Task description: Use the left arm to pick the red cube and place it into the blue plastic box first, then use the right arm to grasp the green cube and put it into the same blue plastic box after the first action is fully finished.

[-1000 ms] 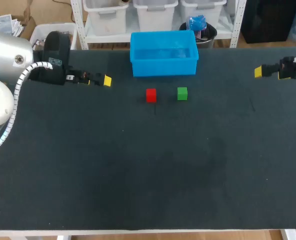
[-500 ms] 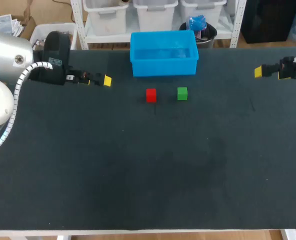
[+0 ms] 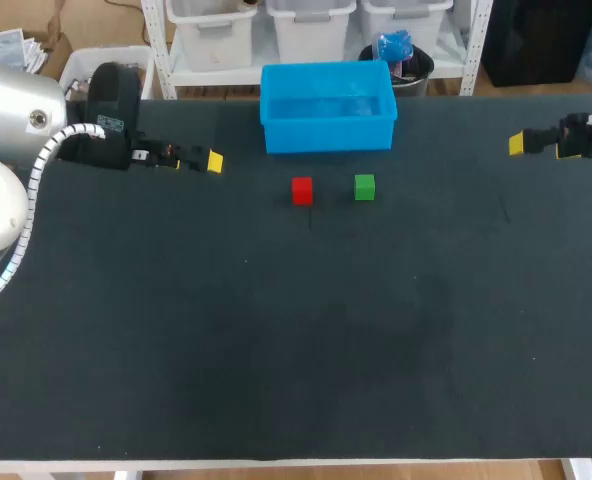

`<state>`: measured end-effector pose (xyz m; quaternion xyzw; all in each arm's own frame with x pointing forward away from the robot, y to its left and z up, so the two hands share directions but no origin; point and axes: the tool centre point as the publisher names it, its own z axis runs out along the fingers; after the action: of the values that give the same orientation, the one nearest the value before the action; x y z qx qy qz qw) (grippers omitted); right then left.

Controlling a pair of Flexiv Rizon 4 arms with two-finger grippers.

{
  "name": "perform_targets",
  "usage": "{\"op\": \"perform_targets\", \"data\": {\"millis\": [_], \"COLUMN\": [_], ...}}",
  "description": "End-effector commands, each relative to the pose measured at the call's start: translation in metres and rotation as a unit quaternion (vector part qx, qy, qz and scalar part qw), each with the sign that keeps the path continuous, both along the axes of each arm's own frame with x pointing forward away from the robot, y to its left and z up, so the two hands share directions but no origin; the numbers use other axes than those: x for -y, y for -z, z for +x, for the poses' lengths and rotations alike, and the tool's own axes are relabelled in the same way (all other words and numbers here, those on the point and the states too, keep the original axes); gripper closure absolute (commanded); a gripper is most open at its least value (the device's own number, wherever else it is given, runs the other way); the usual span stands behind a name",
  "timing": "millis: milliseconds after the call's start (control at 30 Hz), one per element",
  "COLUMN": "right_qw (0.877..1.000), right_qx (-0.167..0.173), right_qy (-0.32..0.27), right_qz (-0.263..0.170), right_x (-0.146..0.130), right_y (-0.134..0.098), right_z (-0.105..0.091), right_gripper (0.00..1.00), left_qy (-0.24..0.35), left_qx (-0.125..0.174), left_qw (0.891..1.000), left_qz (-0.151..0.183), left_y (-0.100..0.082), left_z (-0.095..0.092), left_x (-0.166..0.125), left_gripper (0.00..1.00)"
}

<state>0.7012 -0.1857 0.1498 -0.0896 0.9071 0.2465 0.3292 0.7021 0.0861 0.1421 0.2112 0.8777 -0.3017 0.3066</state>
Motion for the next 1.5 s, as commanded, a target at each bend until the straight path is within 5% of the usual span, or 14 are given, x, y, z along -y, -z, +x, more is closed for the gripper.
{"op": "perform_targets", "data": {"millis": [33, 333, 733, 1200, 1500], "right_qw": [1.0, 1.0, 1.0, 1.0, 1.0], "right_qx": [0.0, 0.0, 0.0, 0.0, 0.0], "right_qy": [-0.001, -0.001, -0.001, -0.001, -0.001], "right_qz": [0.001, 0.001, 0.001, 0.001, 0.001], "right_x": [0.0, 0.0, 0.0, 0.0, 0.0], "right_y": [0.0, 0.0, 0.0, 0.0, 0.0], "right_z": [0.0, 0.0, 0.0, 0.0, 0.0], "right_gripper": [0.0, 0.0, 0.0, 0.0, 0.0], "left_qy": [0.001, -0.01, -0.045, -0.1, -0.091], "left_qx": [-0.001, -0.018, -0.04, -0.07, -0.09], "left_qw": [1.0, 1.0, 0.993, 0.983, 0.979], "left_qz": [0.001, -0.007, 0.101, 0.134, 0.157], "left_y": [0.0, -0.001, 0.0, 0.006, 0.024], "left_z": [0.001, 0.011, 0.029, 0.041, 0.031], "left_x": [0.0, 0.007, 0.05, 0.061, 0.077], "left_gripper": [0.0, 0.0, 0.0, 0.0, 0.0]}}
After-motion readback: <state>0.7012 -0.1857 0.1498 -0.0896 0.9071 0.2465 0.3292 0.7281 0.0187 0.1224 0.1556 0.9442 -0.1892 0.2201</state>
